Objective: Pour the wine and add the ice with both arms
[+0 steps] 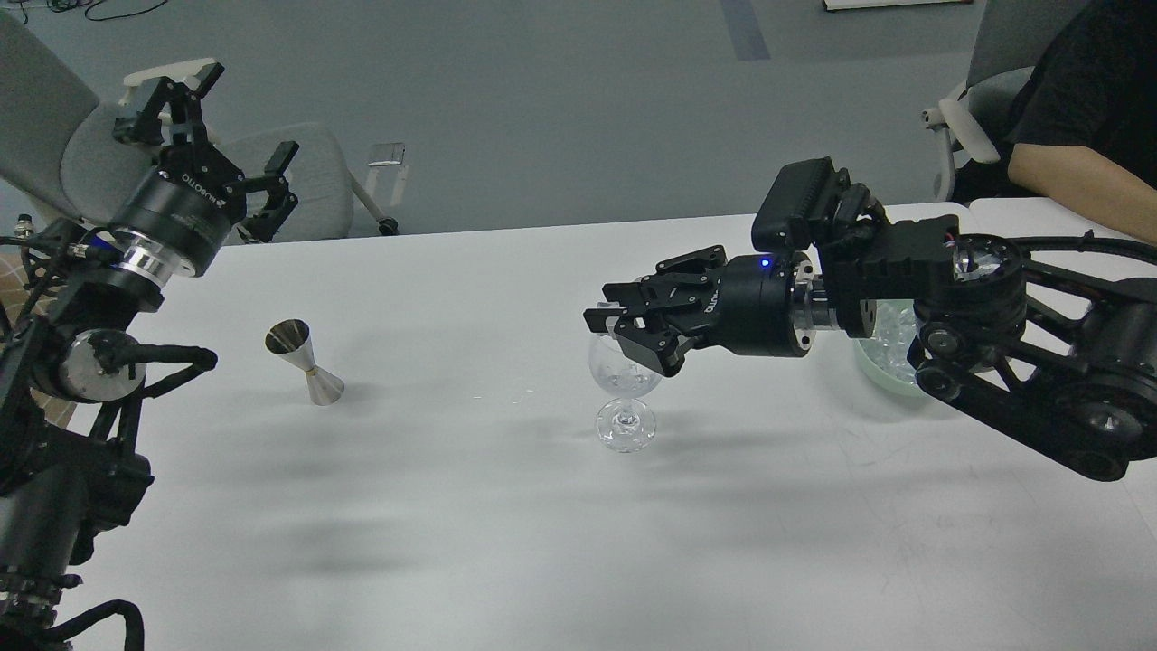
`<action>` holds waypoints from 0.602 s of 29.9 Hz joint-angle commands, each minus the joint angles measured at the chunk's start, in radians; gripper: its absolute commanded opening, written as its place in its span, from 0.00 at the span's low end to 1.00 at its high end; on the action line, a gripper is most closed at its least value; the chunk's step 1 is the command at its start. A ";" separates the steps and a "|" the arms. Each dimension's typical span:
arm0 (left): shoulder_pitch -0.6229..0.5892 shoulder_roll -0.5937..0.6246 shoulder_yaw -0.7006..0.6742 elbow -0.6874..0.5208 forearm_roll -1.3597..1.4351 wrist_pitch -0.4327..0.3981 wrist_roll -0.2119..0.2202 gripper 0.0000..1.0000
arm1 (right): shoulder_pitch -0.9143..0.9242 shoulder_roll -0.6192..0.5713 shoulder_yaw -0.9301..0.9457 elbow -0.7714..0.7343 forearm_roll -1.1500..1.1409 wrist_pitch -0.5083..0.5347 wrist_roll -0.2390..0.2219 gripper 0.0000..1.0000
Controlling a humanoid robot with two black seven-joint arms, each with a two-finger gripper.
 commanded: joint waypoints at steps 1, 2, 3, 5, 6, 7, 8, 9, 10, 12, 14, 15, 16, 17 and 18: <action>0.000 0.000 0.000 0.000 0.000 0.000 0.000 0.98 | 0.000 0.000 0.001 0.000 0.000 0.000 -0.002 0.47; 0.000 0.002 0.000 0.000 0.000 0.000 0.000 0.98 | 0.000 0.000 0.001 0.000 0.000 0.000 -0.002 0.48; -0.002 0.002 0.000 0.000 0.000 0.000 0.000 0.98 | 0.000 0.002 0.002 0.002 0.002 0.000 -0.002 0.50; 0.000 0.002 0.000 0.000 0.000 0.000 0.000 0.98 | 0.002 0.002 0.005 0.003 0.003 -0.002 -0.003 0.50; -0.002 0.002 0.000 0.000 -0.001 0.000 0.000 0.98 | 0.003 0.002 0.007 0.003 0.003 -0.002 -0.005 0.50; 0.000 0.002 0.000 0.000 -0.001 0.000 0.000 0.98 | 0.003 0.002 0.009 0.003 0.003 -0.002 -0.005 0.50; 0.000 0.002 0.000 0.000 -0.001 0.000 0.000 0.98 | 0.005 0.003 0.010 0.002 0.003 -0.002 -0.006 0.51; -0.002 0.002 -0.001 0.000 -0.001 0.000 0.000 0.98 | 0.006 0.006 0.022 0.002 0.005 -0.002 -0.011 0.53; -0.002 0.002 -0.001 0.000 -0.001 0.000 0.000 0.98 | 0.006 0.009 0.033 0.000 0.006 -0.002 -0.011 0.55; -0.002 0.003 -0.001 0.000 -0.003 0.000 0.000 0.98 | 0.008 0.017 0.091 -0.009 0.017 -0.002 -0.015 0.69; -0.003 0.005 -0.001 0.000 -0.008 0.002 0.002 0.98 | 0.005 0.031 0.175 -0.040 0.031 -0.002 -0.023 0.92; -0.006 0.005 -0.001 0.000 -0.009 0.006 0.005 0.98 | 0.002 0.040 0.235 -0.069 0.060 -0.002 -0.023 0.99; -0.006 0.005 -0.003 0.000 -0.011 0.008 0.008 0.98 | 0.003 0.046 0.261 -0.090 0.080 -0.002 -0.023 1.00; -0.008 0.005 -0.001 0.000 -0.012 0.011 0.008 0.98 | 0.009 0.060 0.304 -0.136 0.121 -0.002 -0.023 1.00; -0.008 0.003 -0.003 0.000 -0.014 0.012 0.009 0.98 | 0.018 0.075 0.344 -0.185 0.158 -0.002 -0.023 1.00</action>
